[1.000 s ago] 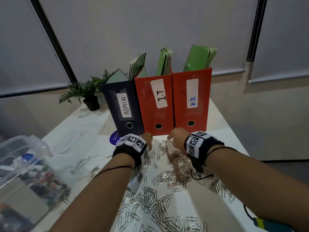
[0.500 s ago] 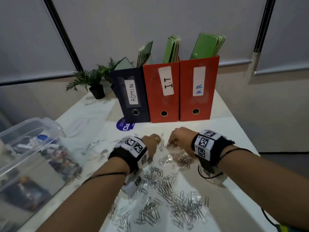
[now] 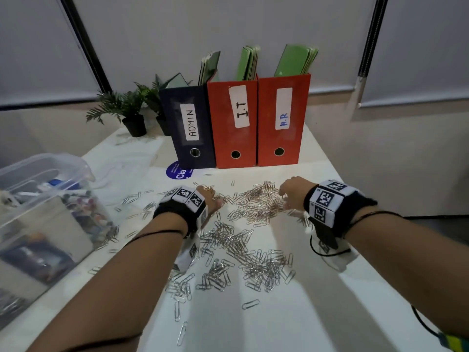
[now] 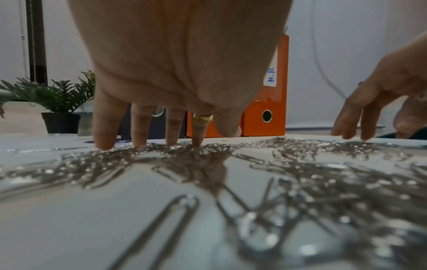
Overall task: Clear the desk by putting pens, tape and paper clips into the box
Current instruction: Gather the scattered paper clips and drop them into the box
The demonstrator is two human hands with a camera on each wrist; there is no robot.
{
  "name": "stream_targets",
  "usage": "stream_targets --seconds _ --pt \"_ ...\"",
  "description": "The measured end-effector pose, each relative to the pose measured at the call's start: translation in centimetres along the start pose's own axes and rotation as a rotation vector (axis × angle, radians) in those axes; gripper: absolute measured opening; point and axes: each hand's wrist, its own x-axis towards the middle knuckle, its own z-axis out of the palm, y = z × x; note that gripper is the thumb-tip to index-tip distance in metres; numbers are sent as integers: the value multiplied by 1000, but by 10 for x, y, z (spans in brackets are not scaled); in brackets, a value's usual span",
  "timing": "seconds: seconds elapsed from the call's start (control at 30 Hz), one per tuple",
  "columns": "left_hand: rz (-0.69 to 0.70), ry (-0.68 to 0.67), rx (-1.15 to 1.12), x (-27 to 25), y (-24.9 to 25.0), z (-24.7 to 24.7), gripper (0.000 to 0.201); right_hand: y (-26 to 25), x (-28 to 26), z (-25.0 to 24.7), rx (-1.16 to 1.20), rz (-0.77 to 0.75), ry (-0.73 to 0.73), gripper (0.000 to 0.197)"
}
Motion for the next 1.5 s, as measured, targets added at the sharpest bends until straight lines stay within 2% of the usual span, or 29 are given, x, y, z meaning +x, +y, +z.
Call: stream_targets --seconds 0.03,0.07,0.13,0.23,0.3,0.37,0.43,0.6,0.87,1.03,1.27,1.5 --pt "30 6 17 0 1 1 49 -2 -3 4 -31 12 -15 16" --pt "50 9 41 -2 2 1 48 -4 -4 9 -59 19 -16 17" --pt "109 38 65 -8 7 4 46 -12 -4 14 -72 21 7 32" --pt "199 40 30 -21 18 9 38 -25 2 16 -43 -12 68 15" --pt "208 20 -15 -26 21 12 44 -34 9 14 -26 -46 88 29" --pt "204 42 -26 -29 21 11 49 -36 18 13 17 -49 133 32" --pt "190 61 -51 -27 20 7 46 -36 28 7 87 -20 165 32" --pt "168 18 -82 -20 19 3 37 -39 43 8 174 -35 88 52" --pt "145 -10 -94 -14 21 5 31 -50 54 10 76 -89 106 24" --pt "119 3 -96 -16 25 4 25 -51 47 4 95 -97 220 27" --pt "105 63 -114 -18 19 -4 27 -54 41 0 145 -104 280 28" --pt "98 272 -182 -29 -10 -38 23 -66 28 -24 226 -172 318 27"
